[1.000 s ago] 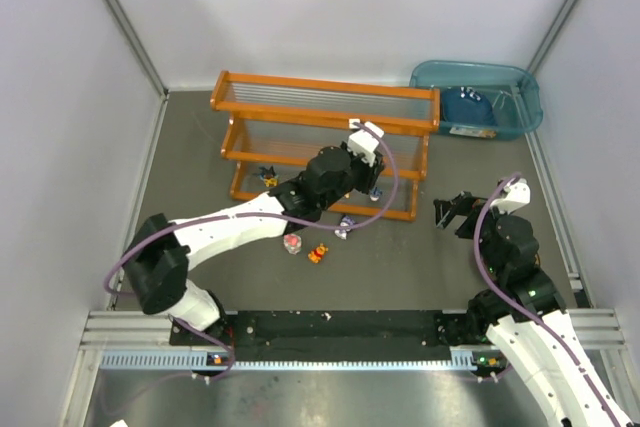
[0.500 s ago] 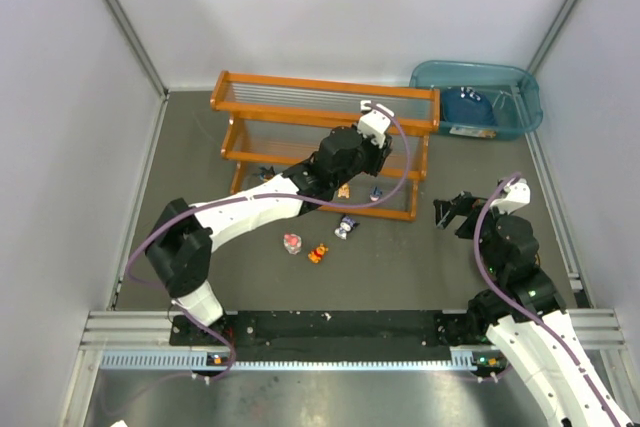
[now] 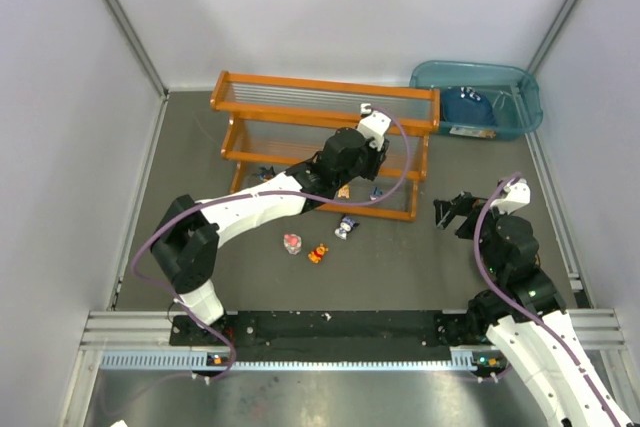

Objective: Place and organize the plastic toys onto the shelf

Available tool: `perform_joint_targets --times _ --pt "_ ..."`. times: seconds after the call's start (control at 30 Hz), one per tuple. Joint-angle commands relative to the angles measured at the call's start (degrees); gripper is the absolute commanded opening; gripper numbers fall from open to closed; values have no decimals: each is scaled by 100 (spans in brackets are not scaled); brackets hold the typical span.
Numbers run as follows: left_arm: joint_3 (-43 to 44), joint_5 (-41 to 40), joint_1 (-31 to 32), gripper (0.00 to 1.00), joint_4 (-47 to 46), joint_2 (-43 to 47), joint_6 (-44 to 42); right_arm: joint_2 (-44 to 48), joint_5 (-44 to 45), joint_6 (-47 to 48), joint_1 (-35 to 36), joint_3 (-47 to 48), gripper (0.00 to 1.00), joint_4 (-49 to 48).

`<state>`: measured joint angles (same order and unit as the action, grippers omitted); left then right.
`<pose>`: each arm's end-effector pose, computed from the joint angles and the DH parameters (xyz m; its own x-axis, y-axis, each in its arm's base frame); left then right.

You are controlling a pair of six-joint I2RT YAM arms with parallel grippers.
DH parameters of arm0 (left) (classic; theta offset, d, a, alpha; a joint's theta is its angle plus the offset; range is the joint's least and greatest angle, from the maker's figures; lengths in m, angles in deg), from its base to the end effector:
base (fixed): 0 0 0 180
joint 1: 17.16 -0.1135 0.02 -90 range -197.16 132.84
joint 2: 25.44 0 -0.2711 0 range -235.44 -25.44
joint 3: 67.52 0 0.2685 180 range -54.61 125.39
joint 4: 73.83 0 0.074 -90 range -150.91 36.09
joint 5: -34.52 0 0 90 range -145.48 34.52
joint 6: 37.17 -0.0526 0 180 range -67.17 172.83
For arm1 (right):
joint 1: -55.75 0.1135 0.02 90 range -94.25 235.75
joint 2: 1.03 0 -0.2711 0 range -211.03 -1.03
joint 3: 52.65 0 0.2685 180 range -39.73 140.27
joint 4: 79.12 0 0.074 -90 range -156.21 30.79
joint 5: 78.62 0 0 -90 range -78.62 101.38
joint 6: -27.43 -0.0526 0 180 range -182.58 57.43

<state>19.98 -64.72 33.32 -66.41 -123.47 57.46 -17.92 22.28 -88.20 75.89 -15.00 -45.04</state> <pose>0.2876 -0.3353 0.2941 -0.2491 0.1767 -0.9522 0.6462 0.7627 -0.0275 0.1292 0.0368 0.2585 -0.2665 0.3547 -0.8962 -0.0555 0.9226 0.3816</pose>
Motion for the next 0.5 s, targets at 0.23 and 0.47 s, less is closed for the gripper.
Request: perform_joint_targets --times 0.23,0.47 --pt "381 -228 -126 0 -30 -268 381 36 27 -30 51 -21 99 -16" --pt "434 -281 -179 5 -83 -356 522 36 27 -30 51 -21 99 -16"
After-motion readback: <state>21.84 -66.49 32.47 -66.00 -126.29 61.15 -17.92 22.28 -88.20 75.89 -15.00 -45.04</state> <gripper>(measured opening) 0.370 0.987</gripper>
